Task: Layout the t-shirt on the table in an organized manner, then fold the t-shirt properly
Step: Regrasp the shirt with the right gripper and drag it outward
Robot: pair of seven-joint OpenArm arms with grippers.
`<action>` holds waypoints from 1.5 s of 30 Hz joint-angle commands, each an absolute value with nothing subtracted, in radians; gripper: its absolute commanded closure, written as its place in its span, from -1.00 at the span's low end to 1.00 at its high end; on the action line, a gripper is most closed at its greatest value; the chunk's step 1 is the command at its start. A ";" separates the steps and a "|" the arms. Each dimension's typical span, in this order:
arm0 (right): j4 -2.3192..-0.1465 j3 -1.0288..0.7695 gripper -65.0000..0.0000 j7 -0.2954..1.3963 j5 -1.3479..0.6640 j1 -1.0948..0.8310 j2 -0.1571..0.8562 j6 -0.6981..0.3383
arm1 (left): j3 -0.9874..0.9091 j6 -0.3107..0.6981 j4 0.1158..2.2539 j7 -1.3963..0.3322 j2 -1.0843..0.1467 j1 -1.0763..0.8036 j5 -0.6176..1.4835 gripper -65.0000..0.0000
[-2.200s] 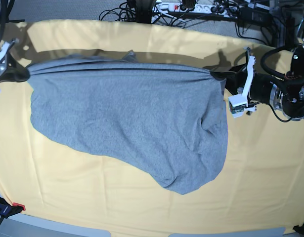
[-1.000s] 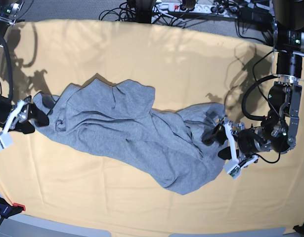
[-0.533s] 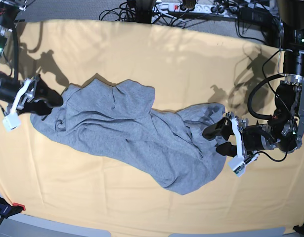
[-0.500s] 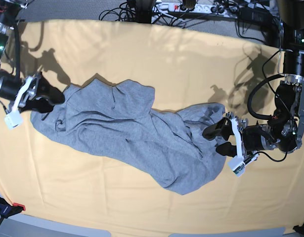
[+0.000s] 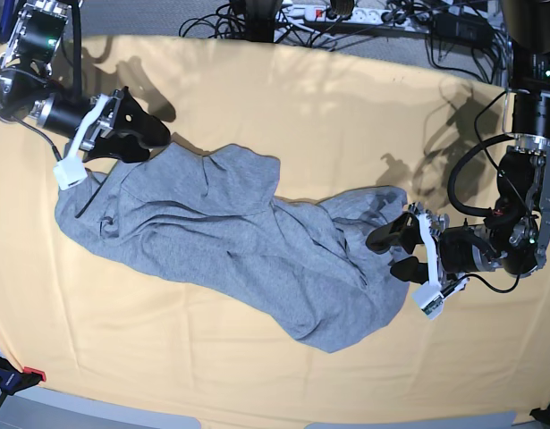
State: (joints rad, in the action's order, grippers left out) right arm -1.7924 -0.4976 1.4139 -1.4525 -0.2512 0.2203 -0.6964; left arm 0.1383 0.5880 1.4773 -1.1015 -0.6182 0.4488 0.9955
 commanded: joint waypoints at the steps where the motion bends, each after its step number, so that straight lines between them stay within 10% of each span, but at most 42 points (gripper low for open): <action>1: -1.808 -0.504 -0.28 1.396 -1.484 -0.244 0.217 -0.698 | 0.129 0.592 1.491 -1.087 -0.632 0.477 1.015 -0.36; 23: -1.778 -0.471 -0.28 1.161 -1.058 -0.233 0.057 -0.677 | 0.129 0.591 1.491 -1.086 -0.632 0.477 1.015 -0.36; 30: -1.787 -0.447 1.00 1.193 -1.020 -0.207 0.062 -0.683 | 0.129 0.592 1.491 -1.087 -0.633 0.477 1.015 -0.36; 45: -2.263 -0.447 1.00 1.341 -1.082 -0.369 0.184 -0.698 | 0.024 0.561 1.491 -1.319 -0.654 0.477 1.214 -0.36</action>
